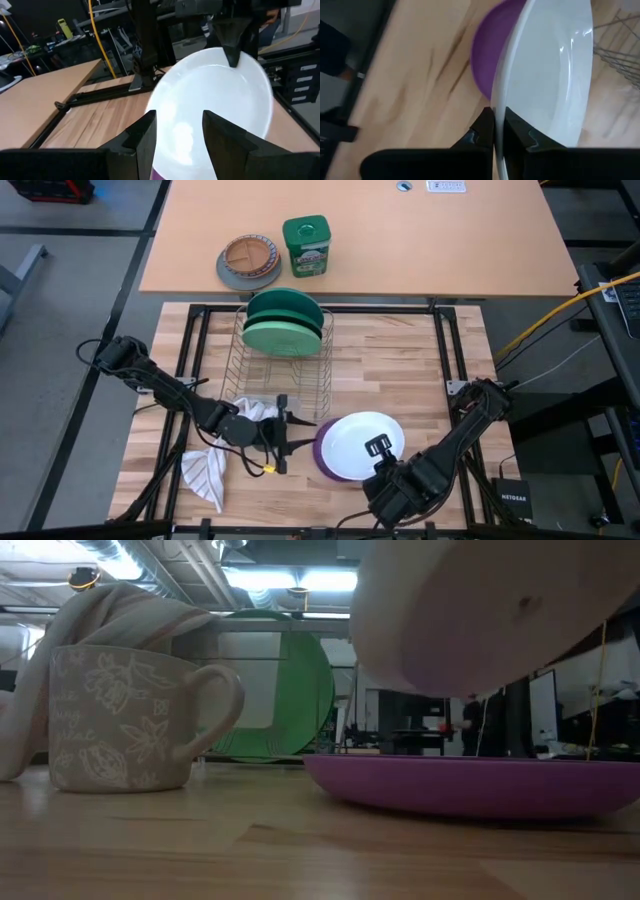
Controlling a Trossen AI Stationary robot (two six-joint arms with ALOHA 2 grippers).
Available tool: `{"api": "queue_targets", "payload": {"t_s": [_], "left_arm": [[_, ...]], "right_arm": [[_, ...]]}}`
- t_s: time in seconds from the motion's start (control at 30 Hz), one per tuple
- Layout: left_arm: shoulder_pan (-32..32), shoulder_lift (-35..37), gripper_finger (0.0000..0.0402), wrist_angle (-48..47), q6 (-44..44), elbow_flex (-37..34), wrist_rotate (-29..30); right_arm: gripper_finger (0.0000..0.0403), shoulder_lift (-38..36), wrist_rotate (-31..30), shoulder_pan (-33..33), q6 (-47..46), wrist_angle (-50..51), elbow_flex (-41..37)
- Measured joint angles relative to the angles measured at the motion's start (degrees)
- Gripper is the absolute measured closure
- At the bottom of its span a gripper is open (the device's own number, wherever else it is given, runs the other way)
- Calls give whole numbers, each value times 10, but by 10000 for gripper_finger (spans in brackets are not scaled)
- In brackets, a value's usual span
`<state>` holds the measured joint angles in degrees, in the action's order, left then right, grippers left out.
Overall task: Sort dishes
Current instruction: Put the white plate into the gray dish rack
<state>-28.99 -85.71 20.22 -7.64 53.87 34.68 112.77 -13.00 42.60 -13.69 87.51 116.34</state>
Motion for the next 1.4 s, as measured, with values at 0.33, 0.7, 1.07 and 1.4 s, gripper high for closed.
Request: {"api": "queue_targets", "payload": {"t_s": [0.33, 0.7, 1.07, 1.4], "left_arm": [[-23, 4, 254, 77, -72, 0, 0], [-66, 4, 254, 169, -173, 0, 2], [-83, 4, 254, 195, -118, 0, 54], [-63, 13, 254, 197, -2, 0, 132]], "right_arm": [[386, 0, 61, -44, 15, 26, 117], [386, -19, 146, -115, 34, 24, 183], [386, -34, 130, -124, 32, 26, 182], [386, 8, 6, -64, 49, 25, 182]]}}
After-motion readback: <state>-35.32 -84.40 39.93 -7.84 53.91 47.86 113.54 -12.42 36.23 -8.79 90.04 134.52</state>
